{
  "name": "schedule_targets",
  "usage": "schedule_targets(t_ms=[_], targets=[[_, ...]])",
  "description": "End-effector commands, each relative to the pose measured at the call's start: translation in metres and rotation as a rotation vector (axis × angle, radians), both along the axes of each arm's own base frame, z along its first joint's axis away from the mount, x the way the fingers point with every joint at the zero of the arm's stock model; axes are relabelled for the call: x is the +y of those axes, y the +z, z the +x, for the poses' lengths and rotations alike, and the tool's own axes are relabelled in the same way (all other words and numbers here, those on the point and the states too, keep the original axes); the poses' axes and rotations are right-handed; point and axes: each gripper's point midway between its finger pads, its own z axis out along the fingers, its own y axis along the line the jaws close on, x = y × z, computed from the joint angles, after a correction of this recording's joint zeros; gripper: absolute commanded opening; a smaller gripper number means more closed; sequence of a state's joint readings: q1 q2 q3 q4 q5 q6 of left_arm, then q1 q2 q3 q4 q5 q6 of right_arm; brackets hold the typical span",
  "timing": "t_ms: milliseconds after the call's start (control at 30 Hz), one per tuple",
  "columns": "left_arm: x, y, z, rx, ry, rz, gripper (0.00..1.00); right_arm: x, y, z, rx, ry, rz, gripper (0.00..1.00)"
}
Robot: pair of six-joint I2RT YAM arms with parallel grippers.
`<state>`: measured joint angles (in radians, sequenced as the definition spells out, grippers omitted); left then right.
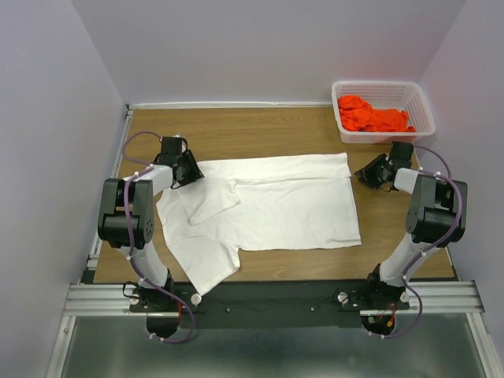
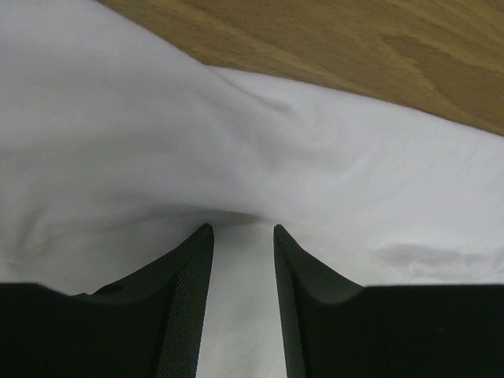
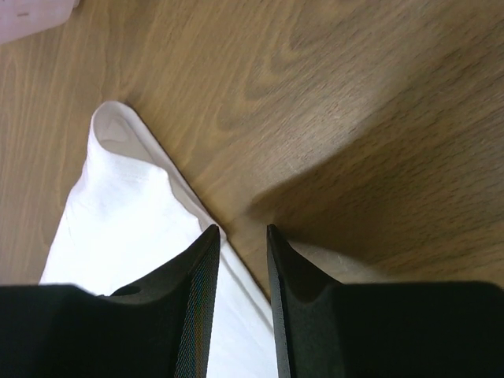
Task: Fold and stack the t-shirts
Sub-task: Fold the tshirt
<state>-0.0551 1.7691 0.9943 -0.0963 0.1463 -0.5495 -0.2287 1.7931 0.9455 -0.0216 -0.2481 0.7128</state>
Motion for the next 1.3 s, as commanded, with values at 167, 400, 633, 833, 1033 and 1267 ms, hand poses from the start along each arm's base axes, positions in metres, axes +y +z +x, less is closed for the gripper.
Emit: schedule_targets(t_ms=[167,400,633,833,1033,1267], targets=[[0.014,0.037,-0.004,-0.061,0.032,0.068,0.55,0.022,0.044,0.003,-0.1,0.145,0.017,0.38],[0.018,0.019,-0.002,-0.034,0.059,0.077,0.55,0.075,0.051,0.02,-0.135,0.279,0.005,0.38],[0.016,-0.002,0.004,0.0,0.069,0.062,0.55,0.082,0.022,0.042,-0.117,0.224,-0.047,0.37],[0.009,-0.016,0.014,0.028,0.055,0.027,0.54,0.065,-0.019,0.06,-0.062,0.151,-0.105,0.37],[-0.008,-0.01,0.027,0.016,0.019,-0.045,0.54,0.046,-0.029,0.082,-0.064,0.1,-0.166,0.37],[-0.015,0.009,0.053,-0.039,0.01,-0.072,0.55,0.033,0.0,0.111,-0.144,0.094,-0.219,0.37]])
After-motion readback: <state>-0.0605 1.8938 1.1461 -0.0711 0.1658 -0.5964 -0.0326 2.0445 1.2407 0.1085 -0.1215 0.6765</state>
